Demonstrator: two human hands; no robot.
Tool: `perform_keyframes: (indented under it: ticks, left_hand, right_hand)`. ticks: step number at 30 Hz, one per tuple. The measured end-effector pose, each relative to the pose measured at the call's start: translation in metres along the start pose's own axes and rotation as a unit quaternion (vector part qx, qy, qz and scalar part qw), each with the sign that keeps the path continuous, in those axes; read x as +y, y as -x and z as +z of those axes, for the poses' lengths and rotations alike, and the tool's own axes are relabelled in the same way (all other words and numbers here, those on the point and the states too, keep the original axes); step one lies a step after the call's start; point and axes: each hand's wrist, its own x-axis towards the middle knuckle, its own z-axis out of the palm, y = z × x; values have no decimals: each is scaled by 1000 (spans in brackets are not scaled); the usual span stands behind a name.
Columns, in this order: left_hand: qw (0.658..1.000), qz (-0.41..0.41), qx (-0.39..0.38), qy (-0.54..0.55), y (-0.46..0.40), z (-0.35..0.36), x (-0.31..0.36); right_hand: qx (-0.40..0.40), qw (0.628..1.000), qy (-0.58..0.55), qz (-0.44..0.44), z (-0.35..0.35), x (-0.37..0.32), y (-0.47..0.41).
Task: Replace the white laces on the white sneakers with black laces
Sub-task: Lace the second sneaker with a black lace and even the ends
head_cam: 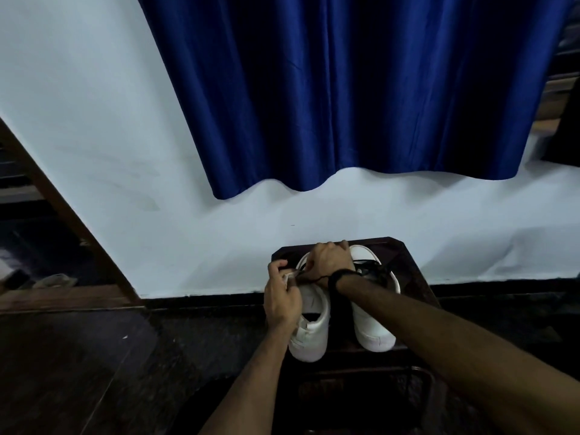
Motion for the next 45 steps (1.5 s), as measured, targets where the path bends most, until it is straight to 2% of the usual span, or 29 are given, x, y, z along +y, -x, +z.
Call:
perform_keyframes:
  ticks: [5,10,12,15,18,21,23,26,29,31,32,33,34,36,37,38,39,42,43,44,45]
  left_hand:
    - [1000,-3,10,9,0,1,-3]
    - [1000,-9,14,10,0,1,-2]
    - [1000,-14,19,4,0,2,-1]
    - [999,-6,35,-40,2,1,2]
    - [996,15,46,-70,5,0,5]
    - [989,62,56,-119,4,0,7]
    - [978,113,61,-165,2,1,5]
    - [963,183,65,-185,-2,1,2]
    - [955,228,87,-170,-5,5,0]
    - [950,250,105,-151,-5,8,0]
    - [950,255,113,-140,-3,8,2]
    - [951,253,119,-132,-3,9,4]
    - [953,247,124,-124,-2,8,6]
    - [962,215,139,-92,-1,5,10]
    - [968,195,146,-63,1,2,12]
    - [973,175,150,-33,2,0,14]
    - [976,160,149,-12,5,-2,16]
    - [983,135,121,1,8,-5,19]
    - [986,132,106,-4,7,-5,19]
    - [987,136,86,-11,5,-5,20]
    - [986,150,65,-17,2,-4,23]
  right_hand:
    - [31,999,-34,18,12,-3,2]
    - [46,999,-4,27,19,-6,7]
    - [50,999,5,9,16,-8,9]
    - [11,999,14,-41,-4,-5,9]
    - [-31,996,-24,-81,-25,6,9]
    - [-24,987,-115,-110,-39,22,12]
    - [-38,953,-270,-133,-51,30,14]
    - [-71,856,-490,-148,-78,36,17]
    - [-94,788,-586,-163,-96,33,22]
    - [-112,766,-610,-168,-99,31,26]
    - [-123,766,-609,-161,-96,29,28]
    - [-134,783,-588,-153,-92,29,29]
    - [-139,828,-525,-136,-81,32,27]
    - [-158,953,-239,-99,-59,44,19]
    - [-188,975,-83,-81,-48,50,18]
    - [-202,977,22,-70,-38,55,17]
    - [-199,976,62,-69,-35,58,18]
    - [-144,986,0,-81,-58,58,28]
    - [-137,984,-85,-78,-67,60,32]
    - [-149,966,-203,-59,-73,62,32]
    - [-169,933,-315,-43,-81,62,33]
